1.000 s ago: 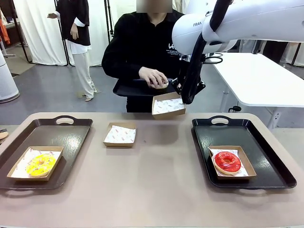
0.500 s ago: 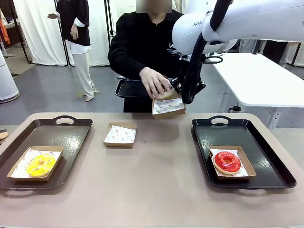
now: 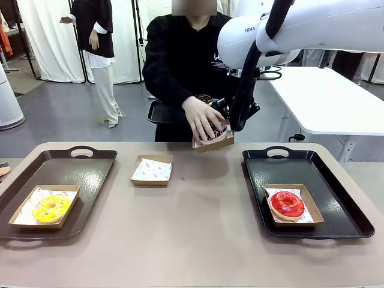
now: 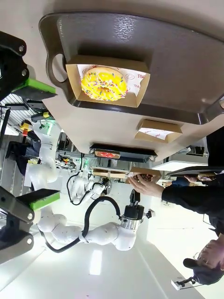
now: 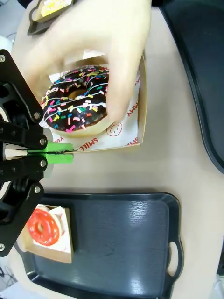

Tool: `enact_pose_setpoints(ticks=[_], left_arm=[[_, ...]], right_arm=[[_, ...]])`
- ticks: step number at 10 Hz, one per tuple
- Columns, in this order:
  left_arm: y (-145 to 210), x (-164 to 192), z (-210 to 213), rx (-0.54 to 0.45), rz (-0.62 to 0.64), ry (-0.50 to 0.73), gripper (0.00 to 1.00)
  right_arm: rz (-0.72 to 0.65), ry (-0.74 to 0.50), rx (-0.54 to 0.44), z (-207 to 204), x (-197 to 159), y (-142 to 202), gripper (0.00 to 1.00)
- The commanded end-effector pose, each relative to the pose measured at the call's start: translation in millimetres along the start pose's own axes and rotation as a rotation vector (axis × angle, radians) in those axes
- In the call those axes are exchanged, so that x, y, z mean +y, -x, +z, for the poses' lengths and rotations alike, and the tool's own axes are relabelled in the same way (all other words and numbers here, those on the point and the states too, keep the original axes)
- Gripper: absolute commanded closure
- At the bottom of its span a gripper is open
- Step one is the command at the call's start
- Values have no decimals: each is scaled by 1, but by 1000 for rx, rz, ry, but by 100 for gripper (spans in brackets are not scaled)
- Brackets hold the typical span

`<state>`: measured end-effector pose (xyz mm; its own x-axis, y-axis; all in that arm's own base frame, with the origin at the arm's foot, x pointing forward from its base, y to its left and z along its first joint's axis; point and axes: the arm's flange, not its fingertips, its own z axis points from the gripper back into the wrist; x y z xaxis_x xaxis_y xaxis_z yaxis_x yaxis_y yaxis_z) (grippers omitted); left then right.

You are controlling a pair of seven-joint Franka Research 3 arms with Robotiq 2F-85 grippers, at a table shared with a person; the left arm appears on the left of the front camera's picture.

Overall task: Individually package the donuts and arrange them on the tray.
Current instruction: Place the picked Paper togo box on the Handle tray while simultaneously picking up another Paper togo box from the table with the other hand.

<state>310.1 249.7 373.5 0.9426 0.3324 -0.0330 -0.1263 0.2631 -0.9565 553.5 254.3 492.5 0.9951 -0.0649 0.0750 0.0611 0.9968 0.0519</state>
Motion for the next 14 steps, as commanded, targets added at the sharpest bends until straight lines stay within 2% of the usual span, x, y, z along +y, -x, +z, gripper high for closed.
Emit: enact_pose_setpoints(ticks=[1,10,11,14], left_arm=[[0,0,3,-6,-3,8,0],[0,0,3,-6,-3,8,0],[0,0,0,0,0,0,0],[-7,-72,-33,29,-123,-170,0]], right_arm=[[-3,2,0,-1,-3,5,100],[0,0,0,0,0,0,99],[115,-23,-25,8,-20,8,99],[189,-14,-63,33,-106,33,99]])
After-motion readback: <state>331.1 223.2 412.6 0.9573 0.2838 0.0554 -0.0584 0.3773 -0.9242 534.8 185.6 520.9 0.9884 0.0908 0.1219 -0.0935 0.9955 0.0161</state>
